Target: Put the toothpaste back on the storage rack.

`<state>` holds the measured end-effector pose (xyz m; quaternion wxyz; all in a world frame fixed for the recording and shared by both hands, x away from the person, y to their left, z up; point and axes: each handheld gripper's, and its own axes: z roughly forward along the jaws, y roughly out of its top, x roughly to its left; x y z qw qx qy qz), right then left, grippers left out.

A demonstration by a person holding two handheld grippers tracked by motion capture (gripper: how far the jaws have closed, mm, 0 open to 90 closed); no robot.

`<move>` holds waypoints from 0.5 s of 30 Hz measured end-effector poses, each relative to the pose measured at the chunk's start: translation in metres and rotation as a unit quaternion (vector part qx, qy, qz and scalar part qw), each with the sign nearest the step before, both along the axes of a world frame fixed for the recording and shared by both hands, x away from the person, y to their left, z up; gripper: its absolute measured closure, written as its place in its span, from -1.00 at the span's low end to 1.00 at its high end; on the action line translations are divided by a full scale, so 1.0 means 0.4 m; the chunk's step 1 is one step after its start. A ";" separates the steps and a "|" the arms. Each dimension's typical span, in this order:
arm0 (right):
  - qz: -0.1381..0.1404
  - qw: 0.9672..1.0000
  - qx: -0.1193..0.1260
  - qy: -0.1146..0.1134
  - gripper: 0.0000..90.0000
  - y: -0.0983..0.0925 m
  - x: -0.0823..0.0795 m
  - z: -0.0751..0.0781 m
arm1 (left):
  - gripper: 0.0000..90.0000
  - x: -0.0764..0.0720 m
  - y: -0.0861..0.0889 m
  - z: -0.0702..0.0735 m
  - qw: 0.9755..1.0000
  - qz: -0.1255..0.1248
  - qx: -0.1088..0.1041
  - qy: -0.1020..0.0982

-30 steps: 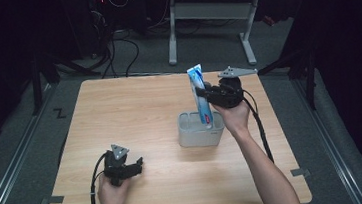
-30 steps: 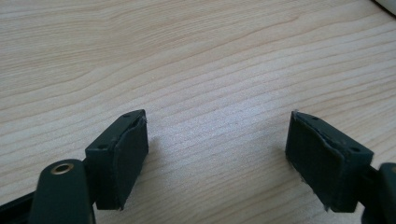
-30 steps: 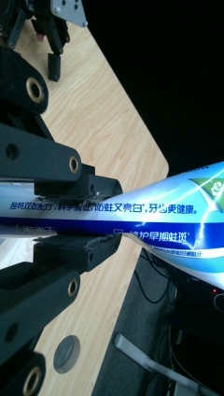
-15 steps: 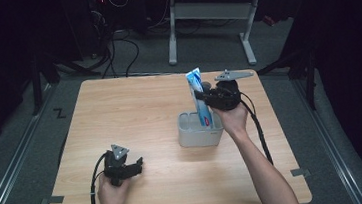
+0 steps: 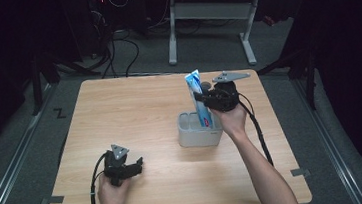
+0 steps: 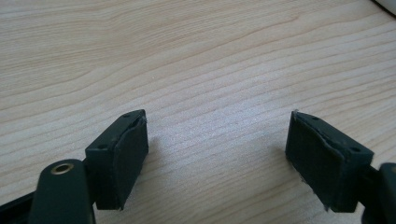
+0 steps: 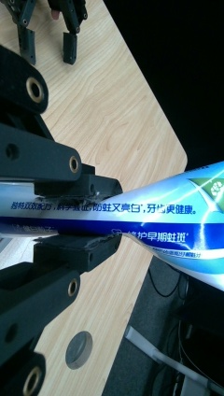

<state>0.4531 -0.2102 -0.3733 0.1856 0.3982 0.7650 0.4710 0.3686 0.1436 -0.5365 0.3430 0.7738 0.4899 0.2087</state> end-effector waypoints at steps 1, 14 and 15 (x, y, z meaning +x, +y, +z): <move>0.001 1.000 0.000 0.000 0.64 -0.002 0.000 -0.002 | -0.52 0.000 0.000 0.000 1.000 0.000 0.000 0.000; -0.004 1.000 0.001 0.013 0.64 -0.016 0.004 -0.025 | -0.52 0.000 0.000 0.000 1.000 0.000 0.000 0.000; -0.004 1.000 0.001 0.013 0.64 -0.016 0.004 -0.025 | -0.52 0.000 0.000 0.000 1.000 0.000 0.000 0.000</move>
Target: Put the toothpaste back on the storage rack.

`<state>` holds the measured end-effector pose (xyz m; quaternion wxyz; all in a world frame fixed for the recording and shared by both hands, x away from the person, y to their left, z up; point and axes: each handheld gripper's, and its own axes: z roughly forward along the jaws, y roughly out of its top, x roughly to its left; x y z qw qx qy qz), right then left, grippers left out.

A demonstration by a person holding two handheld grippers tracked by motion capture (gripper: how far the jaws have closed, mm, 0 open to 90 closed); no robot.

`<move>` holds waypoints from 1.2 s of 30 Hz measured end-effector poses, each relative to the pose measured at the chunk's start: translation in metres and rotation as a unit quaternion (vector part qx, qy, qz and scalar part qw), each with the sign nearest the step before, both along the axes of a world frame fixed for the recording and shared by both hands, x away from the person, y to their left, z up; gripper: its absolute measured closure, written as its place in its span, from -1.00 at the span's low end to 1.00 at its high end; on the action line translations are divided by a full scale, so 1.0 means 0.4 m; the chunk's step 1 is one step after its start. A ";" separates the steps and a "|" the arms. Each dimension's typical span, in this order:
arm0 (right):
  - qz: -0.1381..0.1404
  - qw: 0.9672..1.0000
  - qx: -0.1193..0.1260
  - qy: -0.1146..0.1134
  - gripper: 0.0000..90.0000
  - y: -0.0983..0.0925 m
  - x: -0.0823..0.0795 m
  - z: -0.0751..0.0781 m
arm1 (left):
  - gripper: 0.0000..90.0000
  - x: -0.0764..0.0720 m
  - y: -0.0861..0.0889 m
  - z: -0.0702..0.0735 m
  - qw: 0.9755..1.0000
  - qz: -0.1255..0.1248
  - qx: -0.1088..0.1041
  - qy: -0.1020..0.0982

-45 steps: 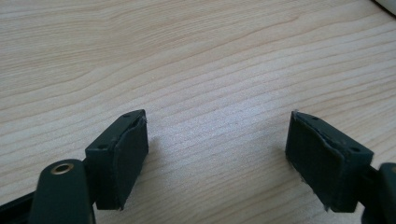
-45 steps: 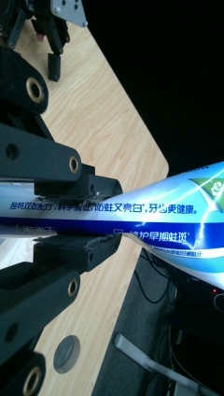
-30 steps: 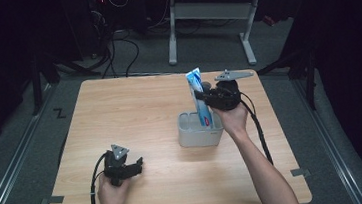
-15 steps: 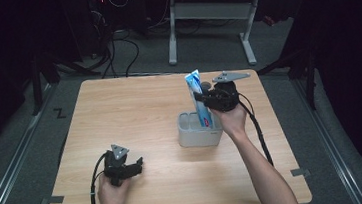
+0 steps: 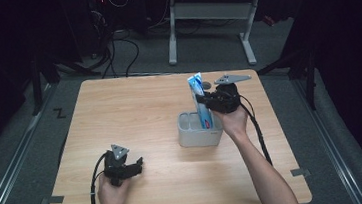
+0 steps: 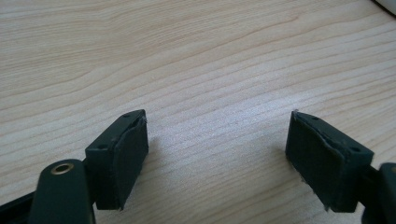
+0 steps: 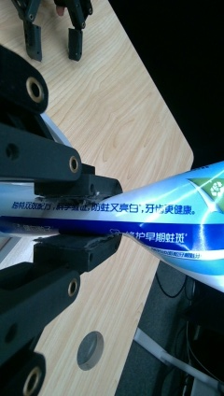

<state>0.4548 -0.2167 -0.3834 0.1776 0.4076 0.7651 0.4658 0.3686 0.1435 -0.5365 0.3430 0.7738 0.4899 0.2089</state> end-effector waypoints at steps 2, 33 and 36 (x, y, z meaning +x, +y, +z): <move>0.000 1.000 0.000 0.002 0.64 -0.002 0.001 -0.004 | -0.52 0.000 0.000 0.000 1.000 0.000 0.000 0.000; 0.008 0.999 -0.033 0.011 0.63 -0.004 -0.018 -0.044 | -0.52 0.000 0.000 0.000 1.000 0.000 0.000 0.000; 0.013 0.999 -0.035 0.012 0.63 -0.001 -0.020 -0.046 | -0.52 0.000 0.000 0.000 1.000 0.000 0.000 0.000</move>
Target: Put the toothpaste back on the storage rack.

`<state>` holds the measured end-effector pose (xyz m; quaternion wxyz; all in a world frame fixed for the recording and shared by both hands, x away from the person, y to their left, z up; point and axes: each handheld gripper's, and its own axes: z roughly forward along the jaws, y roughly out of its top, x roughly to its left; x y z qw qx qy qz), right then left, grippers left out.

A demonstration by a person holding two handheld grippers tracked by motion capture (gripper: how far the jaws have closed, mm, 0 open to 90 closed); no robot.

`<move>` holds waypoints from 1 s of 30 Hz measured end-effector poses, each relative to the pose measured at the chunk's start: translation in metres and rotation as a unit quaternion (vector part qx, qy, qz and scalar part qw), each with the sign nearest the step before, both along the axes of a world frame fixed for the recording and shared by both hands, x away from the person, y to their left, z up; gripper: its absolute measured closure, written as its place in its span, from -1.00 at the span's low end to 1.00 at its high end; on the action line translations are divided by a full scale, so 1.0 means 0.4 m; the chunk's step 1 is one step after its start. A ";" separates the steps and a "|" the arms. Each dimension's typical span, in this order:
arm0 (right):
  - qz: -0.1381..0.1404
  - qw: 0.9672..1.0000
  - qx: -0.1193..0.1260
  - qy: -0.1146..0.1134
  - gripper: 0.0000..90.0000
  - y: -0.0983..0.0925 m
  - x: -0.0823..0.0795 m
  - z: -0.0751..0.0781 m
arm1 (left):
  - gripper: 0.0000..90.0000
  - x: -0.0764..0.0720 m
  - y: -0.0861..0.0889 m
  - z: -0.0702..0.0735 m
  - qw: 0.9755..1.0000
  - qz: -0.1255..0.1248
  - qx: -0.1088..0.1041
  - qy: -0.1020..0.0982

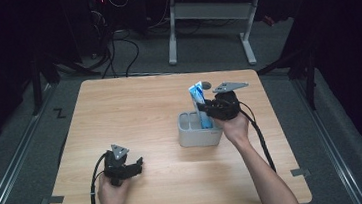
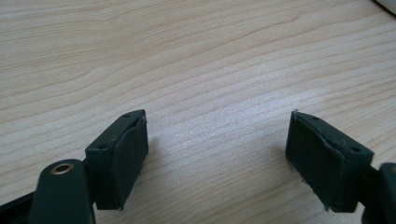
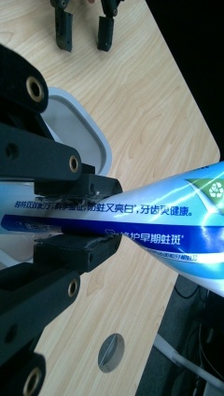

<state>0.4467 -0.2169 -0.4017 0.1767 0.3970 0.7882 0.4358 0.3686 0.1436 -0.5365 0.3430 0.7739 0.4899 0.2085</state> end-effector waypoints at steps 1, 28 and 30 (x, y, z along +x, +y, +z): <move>0.001 1.000 0.000 0.001 0.63 0.001 -0.001 -0.001 | -0.52 0.000 0.000 0.000 1.000 0.000 0.000 0.000; 0.008 1.000 -0.003 0.016 0.63 -0.001 -0.024 -0.049 | -0.52 0.000 0.000 0.000 1.000 0.001 -0.002 -0.001; 0.007 1.000 0.000 0.016 0.63 -0.002 -0.026 -0.050 | -0.52 0.000 0.000 0.000 1.000 0.001 -0.002 -0.001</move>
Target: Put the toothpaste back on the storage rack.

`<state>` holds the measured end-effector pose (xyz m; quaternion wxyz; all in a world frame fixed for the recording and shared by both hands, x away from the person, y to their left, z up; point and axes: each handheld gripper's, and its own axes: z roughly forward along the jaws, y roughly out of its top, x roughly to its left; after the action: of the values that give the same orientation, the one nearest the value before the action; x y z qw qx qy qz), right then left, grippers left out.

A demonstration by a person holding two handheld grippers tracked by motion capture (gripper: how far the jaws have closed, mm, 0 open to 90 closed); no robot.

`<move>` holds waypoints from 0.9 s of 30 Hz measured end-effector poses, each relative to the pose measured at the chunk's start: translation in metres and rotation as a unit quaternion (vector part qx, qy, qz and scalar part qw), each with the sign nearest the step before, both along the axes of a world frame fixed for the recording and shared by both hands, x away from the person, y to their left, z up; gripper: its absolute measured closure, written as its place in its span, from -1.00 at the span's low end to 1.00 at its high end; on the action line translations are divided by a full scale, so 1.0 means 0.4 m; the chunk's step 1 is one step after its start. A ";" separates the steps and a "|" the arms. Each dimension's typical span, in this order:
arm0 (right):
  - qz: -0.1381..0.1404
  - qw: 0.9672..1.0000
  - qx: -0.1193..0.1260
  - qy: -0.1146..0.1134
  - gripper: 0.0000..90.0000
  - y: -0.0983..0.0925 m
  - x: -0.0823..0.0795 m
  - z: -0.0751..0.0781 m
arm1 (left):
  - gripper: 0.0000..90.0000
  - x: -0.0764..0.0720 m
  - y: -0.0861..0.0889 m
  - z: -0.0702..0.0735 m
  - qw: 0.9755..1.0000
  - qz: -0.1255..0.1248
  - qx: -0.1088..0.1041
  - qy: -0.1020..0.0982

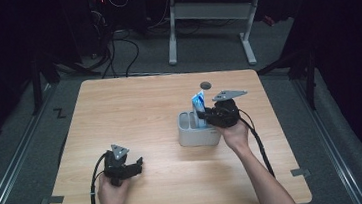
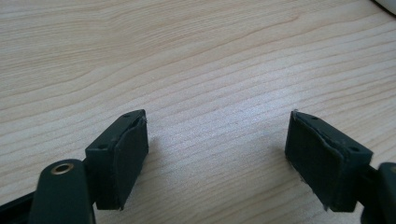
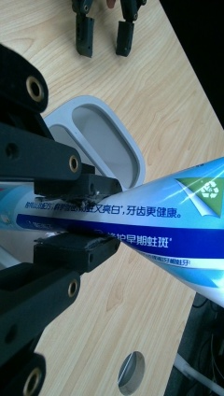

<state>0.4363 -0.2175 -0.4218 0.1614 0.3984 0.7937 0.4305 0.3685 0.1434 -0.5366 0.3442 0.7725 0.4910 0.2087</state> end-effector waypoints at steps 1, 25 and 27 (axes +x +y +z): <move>0.000 1.000 0.002 0.000 0.62 0.000 -0.001 -0.001 | -0.52 0.000 0.000 0.000 1.000 0.000 0.000 0.000; -0.012 1.000 0.006 -0.002 0.38 -0.015 -0.009 -0.017 | -0.52 0.000 0.000 0.000 1.000 0.000 0.000 0.000; -0.013 1.000 0.009 -0.004 0.35 -0.022 -0.013 -0.016 | -0.52 0.000 0.000 0.000 1.000 0.000 0.000 0.000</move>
<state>0.4311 -0.2263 -0.4281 0.1662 0.4087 0.7837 0.4372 0.3686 0.1433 -0.5366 0.3445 0.7723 0.4911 0.2088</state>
